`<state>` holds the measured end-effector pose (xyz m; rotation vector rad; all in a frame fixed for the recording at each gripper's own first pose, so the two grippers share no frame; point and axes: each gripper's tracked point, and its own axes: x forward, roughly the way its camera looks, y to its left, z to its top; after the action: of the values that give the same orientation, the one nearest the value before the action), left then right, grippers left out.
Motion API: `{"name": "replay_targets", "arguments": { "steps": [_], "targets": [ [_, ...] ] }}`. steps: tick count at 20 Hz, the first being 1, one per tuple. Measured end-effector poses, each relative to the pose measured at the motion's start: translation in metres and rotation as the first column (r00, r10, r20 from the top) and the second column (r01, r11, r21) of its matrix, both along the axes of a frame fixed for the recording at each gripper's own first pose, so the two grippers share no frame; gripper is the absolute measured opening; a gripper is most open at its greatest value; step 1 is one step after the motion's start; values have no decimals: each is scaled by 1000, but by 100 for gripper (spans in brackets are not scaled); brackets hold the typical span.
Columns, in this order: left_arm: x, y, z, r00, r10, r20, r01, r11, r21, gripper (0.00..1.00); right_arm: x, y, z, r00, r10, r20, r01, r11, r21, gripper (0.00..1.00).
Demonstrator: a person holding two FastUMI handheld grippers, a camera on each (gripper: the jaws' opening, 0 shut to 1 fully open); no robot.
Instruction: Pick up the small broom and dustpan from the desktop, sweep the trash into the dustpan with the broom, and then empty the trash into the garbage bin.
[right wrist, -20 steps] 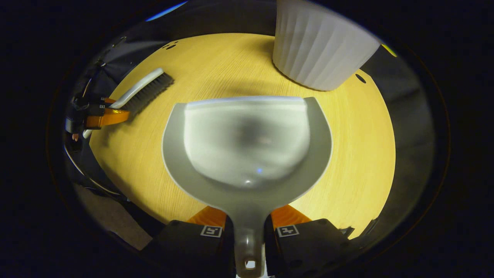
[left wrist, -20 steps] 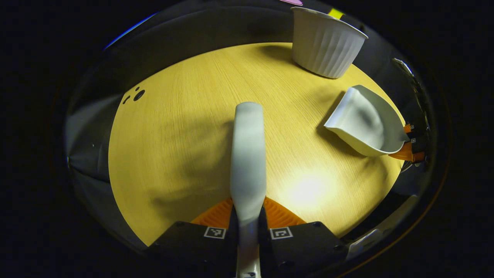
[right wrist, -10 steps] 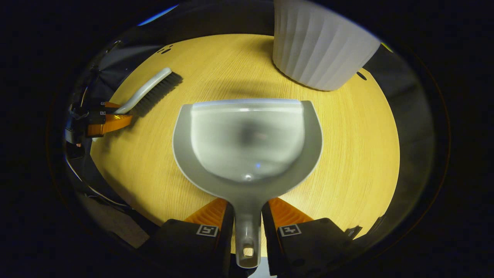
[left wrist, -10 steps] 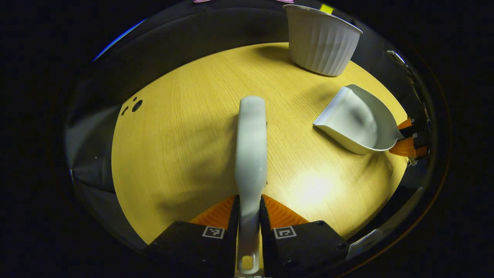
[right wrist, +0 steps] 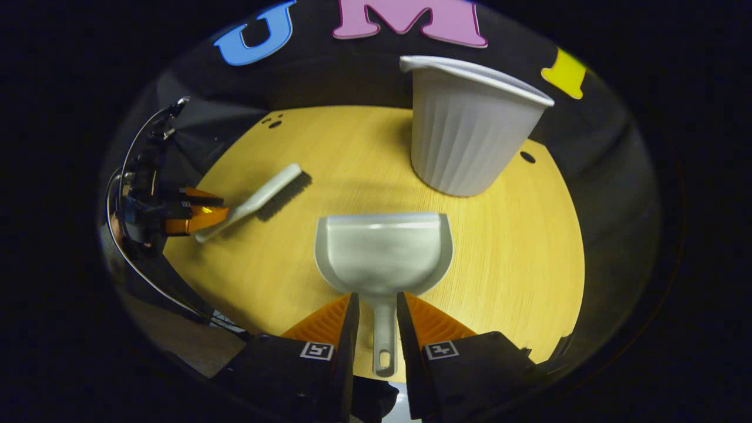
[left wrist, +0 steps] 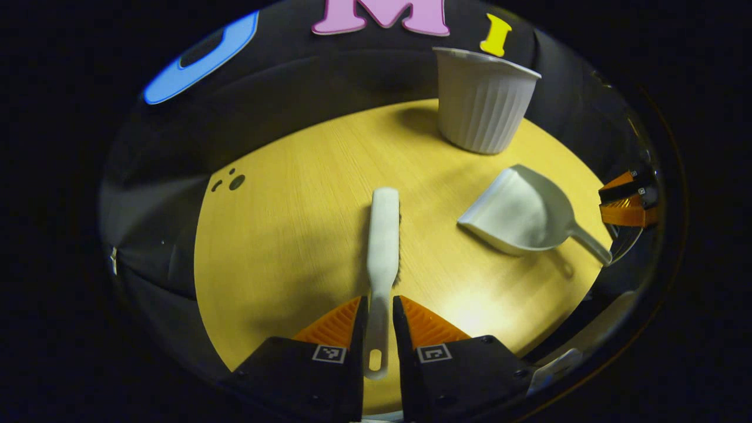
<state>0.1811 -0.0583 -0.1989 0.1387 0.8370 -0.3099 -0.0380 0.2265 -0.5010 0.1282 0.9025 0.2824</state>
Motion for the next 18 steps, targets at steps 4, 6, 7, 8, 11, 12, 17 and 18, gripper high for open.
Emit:
{"name": "replay_targets", "arguments": {
  "steps": [4, 6, 7, 8, 11, 12, 17, 18],
  "targets": [
    [22, -11, 79, 972, 85, 219, -53, 988, -146, 29, 25, -5, 70, 978, -31, 206, 28, 999, 16, 41],
    [25, -15, 118, 937, 126, 326, -62, 978, -200, 29, 38, -8, 101, 949, -43, 313, 38, 999, 21, 37],
    [26, -15, 134, 917, 146, 371, -67, 974, -217, 30, 42, -10, 112, 931, -47, 361, 43, 999, 21, 40],
    [23, -14, 149, 897, 167, 409, -75, 970, -232, 30, 46, -13, 124, 911, -54, 408, 47, 999, 26, 39],
    [15, -19, 190, 831, 250, 497, -115, 951, -286, 31, 55, -30, 164, 844, -73, 532, 61, 997, 40, 36],
    [12, -20, 201, 807, 279, 520, -132, 944, -301, 31, 56, -39, 178, 811, -81, 580, 70, 997, 40, 36],
    [-9, -31, 234, 724, 364, 586, -215, 926, -311, 31, 52, -48, 191, 754, -8, 657, -29, 999, 46, 37],
    [-10, -35, 238, 715, 379, 587, -230, 921, -314, 31, 52, -47, 193, 748, 3, 663, -55, 997, 57, 37]
  ]
}}
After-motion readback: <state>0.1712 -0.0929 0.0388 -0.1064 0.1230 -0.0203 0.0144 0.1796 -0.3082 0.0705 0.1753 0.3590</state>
